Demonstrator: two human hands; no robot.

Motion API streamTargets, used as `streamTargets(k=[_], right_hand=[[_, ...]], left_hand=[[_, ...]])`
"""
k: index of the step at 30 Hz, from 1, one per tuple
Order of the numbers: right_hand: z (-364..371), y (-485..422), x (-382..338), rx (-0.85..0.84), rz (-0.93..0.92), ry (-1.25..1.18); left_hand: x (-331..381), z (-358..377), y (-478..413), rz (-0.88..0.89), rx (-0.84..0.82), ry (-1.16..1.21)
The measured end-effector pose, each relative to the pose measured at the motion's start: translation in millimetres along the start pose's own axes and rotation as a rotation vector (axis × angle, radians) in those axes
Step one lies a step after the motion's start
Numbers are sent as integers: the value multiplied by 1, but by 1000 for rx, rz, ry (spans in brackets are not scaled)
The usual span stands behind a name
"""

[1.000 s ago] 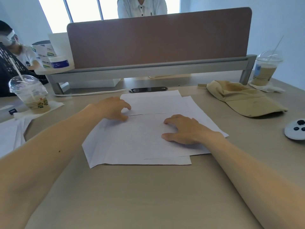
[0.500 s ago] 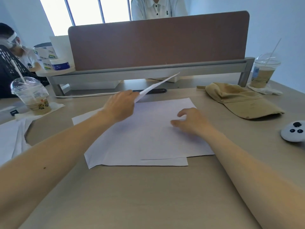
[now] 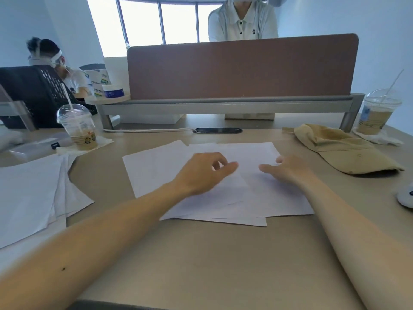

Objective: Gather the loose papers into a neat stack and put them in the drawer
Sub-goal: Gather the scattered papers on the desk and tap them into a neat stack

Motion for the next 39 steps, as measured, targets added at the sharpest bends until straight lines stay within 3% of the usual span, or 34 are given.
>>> streamTargets(k=[5,8,16,21,26,32,35,39], right_hand=[[-2,6,-5,-11,-12,-37],[4,11,-16,-56,-39,-111],[26,25,-38,-203,-128,-324],[8,23,-22,20,-90,-131],[23,29,-38,-165,-132,-217],[22,28,-34,-147,-190,-259],[23,27,-32,-128,-198,-281],[24,24,-30,-155,-140,-325]], left_hand=[[-124,-80,34,-725,339,65],[-163,-90,53,-894,319,174],[-132,-63,24,-789,156,445],[-136,-70,25,-796,235,334],[-132,-66,19,-824,201,606],[-136,-53,24,-811,108,714],[-137,-42,27,-761,99,691],[-148,-52,27,-680,335,404]])
Point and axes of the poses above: each hand's wrist, its own y-axis away from the middle knuckle, its own z-axis out of the palm, x = y × z, the point moved 5 cm from there along -y, towards the middle knuckle, and after that the axes turned 13 degrees about z, right-handed, at the moved point
